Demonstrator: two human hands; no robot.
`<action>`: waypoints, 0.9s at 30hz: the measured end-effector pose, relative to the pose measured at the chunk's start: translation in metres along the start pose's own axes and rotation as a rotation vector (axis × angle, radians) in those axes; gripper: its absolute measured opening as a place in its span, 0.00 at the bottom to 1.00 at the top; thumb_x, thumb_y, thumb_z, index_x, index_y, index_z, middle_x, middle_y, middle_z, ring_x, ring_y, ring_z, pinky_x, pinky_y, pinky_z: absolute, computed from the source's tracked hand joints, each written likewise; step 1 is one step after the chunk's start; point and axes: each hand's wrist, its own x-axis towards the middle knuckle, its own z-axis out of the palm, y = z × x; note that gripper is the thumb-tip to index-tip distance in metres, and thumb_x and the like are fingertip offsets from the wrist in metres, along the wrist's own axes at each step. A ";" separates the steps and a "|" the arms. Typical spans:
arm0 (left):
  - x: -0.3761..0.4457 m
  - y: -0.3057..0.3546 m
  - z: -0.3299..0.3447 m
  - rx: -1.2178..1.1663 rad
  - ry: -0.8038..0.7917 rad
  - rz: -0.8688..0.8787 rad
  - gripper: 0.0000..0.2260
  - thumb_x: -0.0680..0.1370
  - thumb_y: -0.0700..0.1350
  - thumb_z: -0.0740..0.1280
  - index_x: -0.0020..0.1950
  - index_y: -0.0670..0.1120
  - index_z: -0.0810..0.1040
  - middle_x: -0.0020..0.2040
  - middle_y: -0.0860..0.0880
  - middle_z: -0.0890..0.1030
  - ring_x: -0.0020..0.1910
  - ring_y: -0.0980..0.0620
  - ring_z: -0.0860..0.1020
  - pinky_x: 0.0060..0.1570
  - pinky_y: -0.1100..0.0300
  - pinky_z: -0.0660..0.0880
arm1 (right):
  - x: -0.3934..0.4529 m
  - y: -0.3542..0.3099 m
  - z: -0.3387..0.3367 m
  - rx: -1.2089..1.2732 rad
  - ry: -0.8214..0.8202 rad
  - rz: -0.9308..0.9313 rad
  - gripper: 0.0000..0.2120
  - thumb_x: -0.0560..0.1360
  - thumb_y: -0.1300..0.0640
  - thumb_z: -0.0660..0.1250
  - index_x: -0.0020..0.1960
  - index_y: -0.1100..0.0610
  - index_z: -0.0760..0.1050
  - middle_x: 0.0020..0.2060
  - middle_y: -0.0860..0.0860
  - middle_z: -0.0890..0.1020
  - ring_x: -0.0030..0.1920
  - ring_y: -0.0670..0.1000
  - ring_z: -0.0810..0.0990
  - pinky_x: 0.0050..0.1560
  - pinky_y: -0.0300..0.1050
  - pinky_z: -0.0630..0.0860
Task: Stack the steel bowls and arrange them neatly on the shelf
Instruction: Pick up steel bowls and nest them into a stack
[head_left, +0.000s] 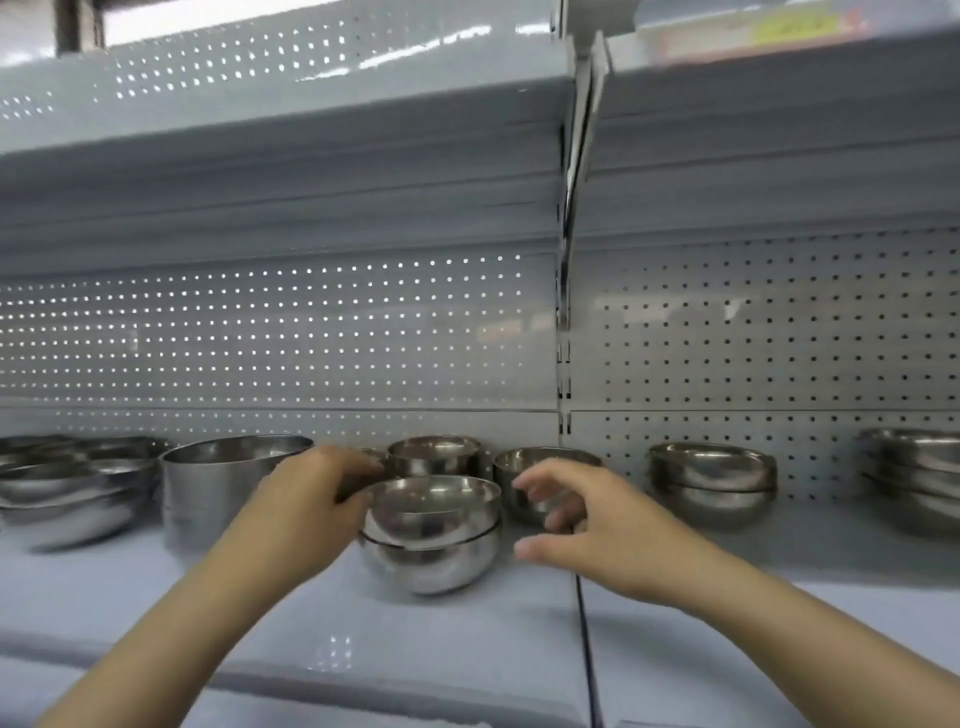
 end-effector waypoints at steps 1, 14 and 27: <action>0.000 -0.013 0.003 -0.023 -0.034 -0.028 0.12 0.76 0.40 0.66 0.57 0.50 0.81 0.47 0.54 0.82 0.50 0.52 0.79 0.48 0.59 0.74 | 0.004 -0.002 0.009 0.034 -0.018 0.044 0.21 0.69 0.48 0.73 0.59 0.41 0.71 0.54 0.41 0.74 0.51 0.42 0.77 0.49 0.34 0.74; 0.008 -0.063 0.033 -0.671 -0.443 -0.125 0.11 0.64 0.32 0.69 0.43 0.43 0.83 0.39 0.48 0.85 0.43 0.53 0.81 0.50 0.61 0.73 | 0.020 -0.013 0.050 0.346 0.019 0.280 0.37 0.57 0.44 0.78 0.63 0.45 0.70 0.54 0.44 0.81 0.54 0.45 0.81 0.58 0.47 0.78; 0.020 0.051 0.035 -0.688 -0.383 0.037 0.10 0.71 0.32 0.69 0.42 0.48 0.81 0.40 0.49 0.84 0.43 0.53 0.81 0.42 0.67 0.74 | -0.028 0.007 -0.038 0.228 0.284 0.262 0.29 0.61 0.42 0.76 0.60 0.42 0.72 0.52 0.38 0.80 0.55 0.40 0.77 0.57 0.42 0.76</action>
